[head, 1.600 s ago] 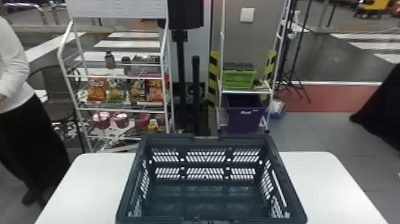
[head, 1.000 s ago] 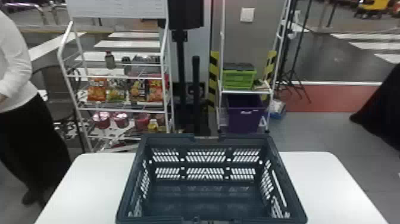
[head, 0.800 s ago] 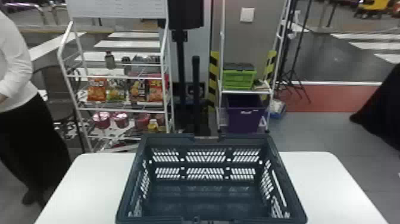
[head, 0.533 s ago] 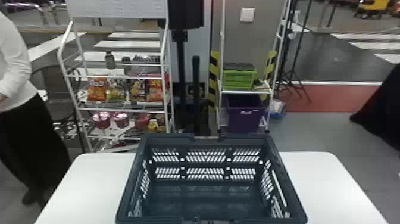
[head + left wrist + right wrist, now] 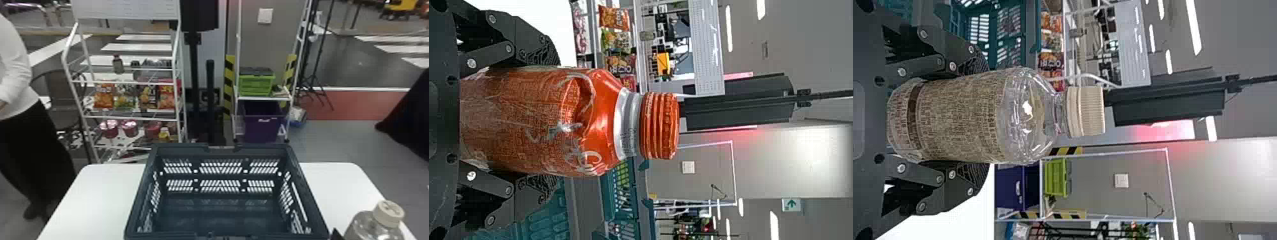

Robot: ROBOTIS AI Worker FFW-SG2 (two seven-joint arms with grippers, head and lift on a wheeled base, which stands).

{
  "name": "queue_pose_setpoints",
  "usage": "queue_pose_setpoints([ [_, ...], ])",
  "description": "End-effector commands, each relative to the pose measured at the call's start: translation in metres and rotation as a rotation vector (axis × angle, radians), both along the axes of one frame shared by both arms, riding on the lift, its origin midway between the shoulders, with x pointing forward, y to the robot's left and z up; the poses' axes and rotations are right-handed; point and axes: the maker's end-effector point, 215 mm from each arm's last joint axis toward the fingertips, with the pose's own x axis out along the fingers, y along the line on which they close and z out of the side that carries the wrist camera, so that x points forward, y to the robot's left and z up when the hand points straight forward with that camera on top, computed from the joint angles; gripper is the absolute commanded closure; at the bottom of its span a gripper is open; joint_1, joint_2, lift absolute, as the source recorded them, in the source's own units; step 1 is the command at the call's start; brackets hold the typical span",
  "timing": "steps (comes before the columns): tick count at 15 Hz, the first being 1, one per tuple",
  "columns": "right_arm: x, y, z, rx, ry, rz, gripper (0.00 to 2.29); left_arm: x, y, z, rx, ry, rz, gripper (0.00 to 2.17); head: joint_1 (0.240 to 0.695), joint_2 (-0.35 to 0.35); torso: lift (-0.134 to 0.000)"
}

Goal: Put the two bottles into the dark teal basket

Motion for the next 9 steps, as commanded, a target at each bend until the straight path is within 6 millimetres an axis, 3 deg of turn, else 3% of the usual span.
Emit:
queue_pose_setpoints([
  [1, 0.023, 0.005, 0.000, 0.009, 0.053, -0.033, 2.22, -0.003, 0.001, -0.003, -0.004, 0.005, -0.004, 1.91, 0.499, 0.000, 0.000],
  [5, 0.059, 0.027, -0.007, 0.031, 0.153, -0.115, 2.22, -0.006, 0.003, -0.006, -0.003, 0.007, -0.010, 1.91, 0.499, 0.000, 0.000],
  [9, 0.090, 0.044, -0.026, -0.036, 0.266, -0.064, 2.22, -0.005, 0.009, -0.013, -0.004, 0.020, -0.004, 1.91, 0.499, 0.000, 0.000],
])
